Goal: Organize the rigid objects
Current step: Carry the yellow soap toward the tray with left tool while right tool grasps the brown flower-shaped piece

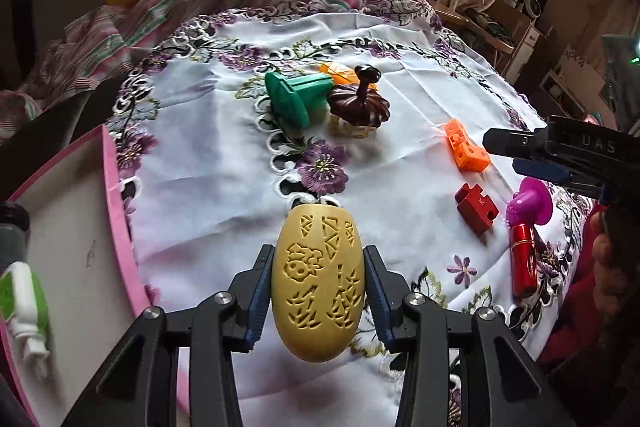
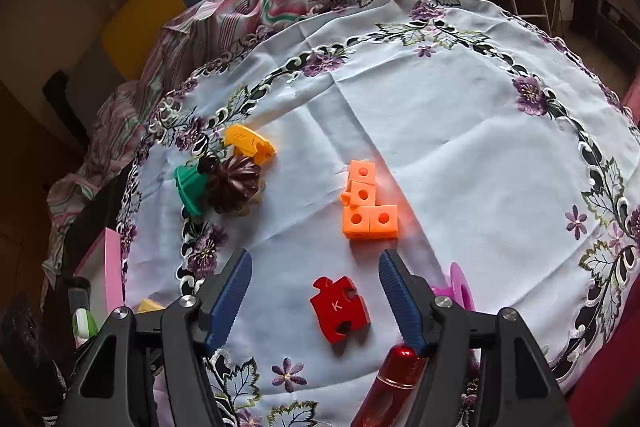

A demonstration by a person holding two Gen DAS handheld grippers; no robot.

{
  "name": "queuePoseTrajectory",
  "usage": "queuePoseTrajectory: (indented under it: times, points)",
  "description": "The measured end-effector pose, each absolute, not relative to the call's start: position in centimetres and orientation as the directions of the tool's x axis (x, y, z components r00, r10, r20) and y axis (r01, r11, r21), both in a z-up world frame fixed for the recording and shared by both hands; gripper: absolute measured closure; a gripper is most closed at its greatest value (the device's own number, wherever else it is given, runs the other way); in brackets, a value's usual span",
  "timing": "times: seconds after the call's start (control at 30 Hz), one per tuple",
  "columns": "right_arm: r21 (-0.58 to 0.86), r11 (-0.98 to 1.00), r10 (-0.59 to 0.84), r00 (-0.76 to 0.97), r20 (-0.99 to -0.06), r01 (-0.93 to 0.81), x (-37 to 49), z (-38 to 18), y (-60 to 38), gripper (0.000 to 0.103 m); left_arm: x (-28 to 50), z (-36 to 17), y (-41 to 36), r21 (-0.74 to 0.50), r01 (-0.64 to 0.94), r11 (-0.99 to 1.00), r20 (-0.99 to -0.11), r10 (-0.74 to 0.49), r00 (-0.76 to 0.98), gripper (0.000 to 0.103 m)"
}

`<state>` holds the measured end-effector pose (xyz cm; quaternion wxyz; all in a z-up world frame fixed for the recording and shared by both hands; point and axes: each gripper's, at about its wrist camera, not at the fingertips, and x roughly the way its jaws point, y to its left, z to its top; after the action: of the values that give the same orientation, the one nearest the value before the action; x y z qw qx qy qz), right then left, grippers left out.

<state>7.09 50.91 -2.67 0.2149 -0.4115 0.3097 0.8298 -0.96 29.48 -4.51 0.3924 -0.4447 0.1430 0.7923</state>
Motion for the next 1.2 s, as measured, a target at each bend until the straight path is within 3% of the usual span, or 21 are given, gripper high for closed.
queuePoseTrajectory:
  times: [0.3,0.6,0.77,0.83,0.87,0.9,0.93,1.13,1.2]
  points:
    - [0.246,-0.822,0.078,-0.53,-0.844,-0.513,3.9,-2.4,47.7,0.041,-0.3,-2.5,24.4,-0.109,-0.701,-0.704,-0.779,0.499,-0.381,0.059]
    - [0.136,-0.878,0.151,-0.536,-0.831,-0.458,-4.2,-2.2,47.0,0.041,-1.0,-2.1,20.3,-0.119,-0.622,-0.774,-0.776,0.464,-0.428,0.059]
    - [0.149,-0.878,0.147,-0.553,-0.82,-0.455,-6.9,-4.0,48.0,0.041,-1.1,-1.8,18.1,-0.102,-0.57,-0.815,-0.773,0.425,-0.47,0.059]
    - [0.15,-0.89,0.128,-0.55,-0.826,-0.431,-7.6,-4.8,48.0,0.046,-1.0,-1.9,17.5,-0.09,-0.554,-0.828,-0.777,0.406,-0.481,0.059]
    - [0.12,-0.898,0.151,-0.552,-0.82,-0.424,-7.7,-4.9,47.6,0.056,-1.1,-1.9,17.4,-0.088,-0.547,-0.833,-0.779,0.4,-0.483,0.059]
    - [0.098,-0.908,0.164,-0.559,-0.813,-0.408,-7.8,-4.8,47.3,0.076,-1.1,-2.0,17.2,-0.09,-0.54,-0.837,-0.781,0.396,-0.483,0.059]
    - [0.086,-0.914,0.169,-0.563,-0.809,-0.397,-7.8,-4.7,47.1,0.082,-1.1,-2.1,17.0,-0.092,-0.534,-0.84,-0.784,0.392,-0.482,0.059]
    - [0.081,-0.927,0.15,-0.559,-0.815,-0.367,-7.7,-4.6,46.6,0.082,-0.9,-2.4,16.4,-0.09,-0.517,-0.852,-0.791,0.376,-0.482,0.059]
    - [0.094,-0.924,0.143,-0.563,-0.814,-0.371,-7.7,-4.6,46.8,0.077,-0.9,-2.4,16.1,-0.09,-0.513,-0.854,-0.792,0.373,-0.483,0.059]
